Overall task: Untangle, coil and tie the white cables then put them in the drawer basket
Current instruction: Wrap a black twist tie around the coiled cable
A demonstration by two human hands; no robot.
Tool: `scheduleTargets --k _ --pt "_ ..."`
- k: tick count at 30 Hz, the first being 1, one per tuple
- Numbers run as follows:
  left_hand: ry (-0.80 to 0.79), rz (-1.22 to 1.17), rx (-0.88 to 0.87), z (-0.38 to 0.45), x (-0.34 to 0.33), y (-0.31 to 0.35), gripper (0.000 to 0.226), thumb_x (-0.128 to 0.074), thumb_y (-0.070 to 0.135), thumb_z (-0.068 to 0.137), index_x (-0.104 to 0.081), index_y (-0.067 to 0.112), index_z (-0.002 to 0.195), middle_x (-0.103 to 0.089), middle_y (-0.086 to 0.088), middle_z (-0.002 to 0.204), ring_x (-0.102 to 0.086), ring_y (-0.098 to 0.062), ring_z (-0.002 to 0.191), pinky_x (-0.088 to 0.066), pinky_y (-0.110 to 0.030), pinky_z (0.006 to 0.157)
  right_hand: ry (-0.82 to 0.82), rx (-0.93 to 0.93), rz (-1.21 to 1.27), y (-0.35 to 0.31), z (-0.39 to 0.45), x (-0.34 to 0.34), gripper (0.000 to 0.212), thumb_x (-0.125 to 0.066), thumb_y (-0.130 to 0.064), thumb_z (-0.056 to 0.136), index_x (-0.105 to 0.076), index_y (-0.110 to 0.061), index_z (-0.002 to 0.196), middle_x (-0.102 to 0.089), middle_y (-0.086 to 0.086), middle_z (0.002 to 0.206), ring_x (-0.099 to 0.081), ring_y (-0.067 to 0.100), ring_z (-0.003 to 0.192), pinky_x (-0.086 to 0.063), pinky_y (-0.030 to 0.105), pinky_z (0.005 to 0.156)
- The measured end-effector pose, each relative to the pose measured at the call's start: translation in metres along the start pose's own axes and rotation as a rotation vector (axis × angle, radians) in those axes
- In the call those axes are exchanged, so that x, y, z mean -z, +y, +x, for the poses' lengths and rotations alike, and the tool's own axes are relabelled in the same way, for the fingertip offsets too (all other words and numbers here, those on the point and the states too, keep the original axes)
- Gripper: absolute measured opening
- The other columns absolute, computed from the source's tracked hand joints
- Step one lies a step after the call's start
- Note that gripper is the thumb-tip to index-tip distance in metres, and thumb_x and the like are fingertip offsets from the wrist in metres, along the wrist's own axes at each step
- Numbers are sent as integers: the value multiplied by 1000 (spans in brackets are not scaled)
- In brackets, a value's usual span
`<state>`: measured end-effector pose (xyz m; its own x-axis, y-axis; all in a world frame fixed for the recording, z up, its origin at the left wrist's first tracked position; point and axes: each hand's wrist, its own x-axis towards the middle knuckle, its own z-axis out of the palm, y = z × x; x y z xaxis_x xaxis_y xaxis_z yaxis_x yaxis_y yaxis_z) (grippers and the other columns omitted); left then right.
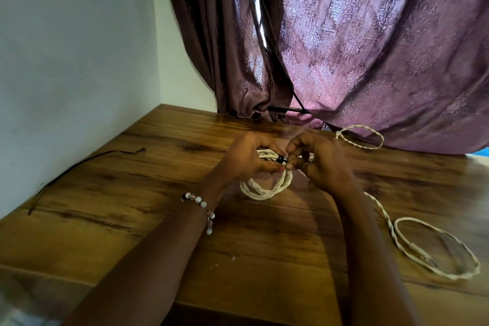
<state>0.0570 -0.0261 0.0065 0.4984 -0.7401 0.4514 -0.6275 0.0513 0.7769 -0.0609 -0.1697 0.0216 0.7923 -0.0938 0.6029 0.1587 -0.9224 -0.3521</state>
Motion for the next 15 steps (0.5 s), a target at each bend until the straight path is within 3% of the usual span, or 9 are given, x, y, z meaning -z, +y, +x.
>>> scheduleTargets --k 3,5,7,12,15 --pt "20 -86 66 -1 -1 2 27 -86 3 61 -73 14 82 -74 -6 84 -71 -19 74 -58 -33 65 40 -68 56 2 -3 2 31 -74 13 64 -73 -11 84 -71 -3 70 -65 -2 70 -46 8 64" --pt "12 -138 106 -2 -2 3 28 -86 2 62 -71 20 78 -72 1 77 -69 -11 66 -55 -25 57 84 -69 108 2 -6 4 28 -76 9 66 -75 -16 80 -70 -10 71 -67 5 70 -53 19 67" --pt "3 -158 116 -3 -2 3 29 -86 2 62 -71 21 77 -70 7 74 -67 -6 63 -53 -21 55 95 -69 136 0 -7 4 29 -77 8 67 -74 -19 79 -68 -17 73 -66 2 70 -54 22 67" --pt "3 -185 120 -2 -2 4 28 -85 0 63 -70 17 78 -69 5 73 -65 -5 62 -55 -23 56 76 -117 131 -2 -6 1 25 -72 9 74 -72 -15 78 -65 -17 75 -61 -7 72 -50 13 67" --pt "3 -189 126 -2 -2 2 28 -85 -1 62 -70 18 77 -70 1 74 -66 -14 68 -59 -41 66 59 -124 139 -4 -6 -1 24 -71 10 75 -71 -14 77 -64 -15 74 -59 -10 70 -46 5 64"
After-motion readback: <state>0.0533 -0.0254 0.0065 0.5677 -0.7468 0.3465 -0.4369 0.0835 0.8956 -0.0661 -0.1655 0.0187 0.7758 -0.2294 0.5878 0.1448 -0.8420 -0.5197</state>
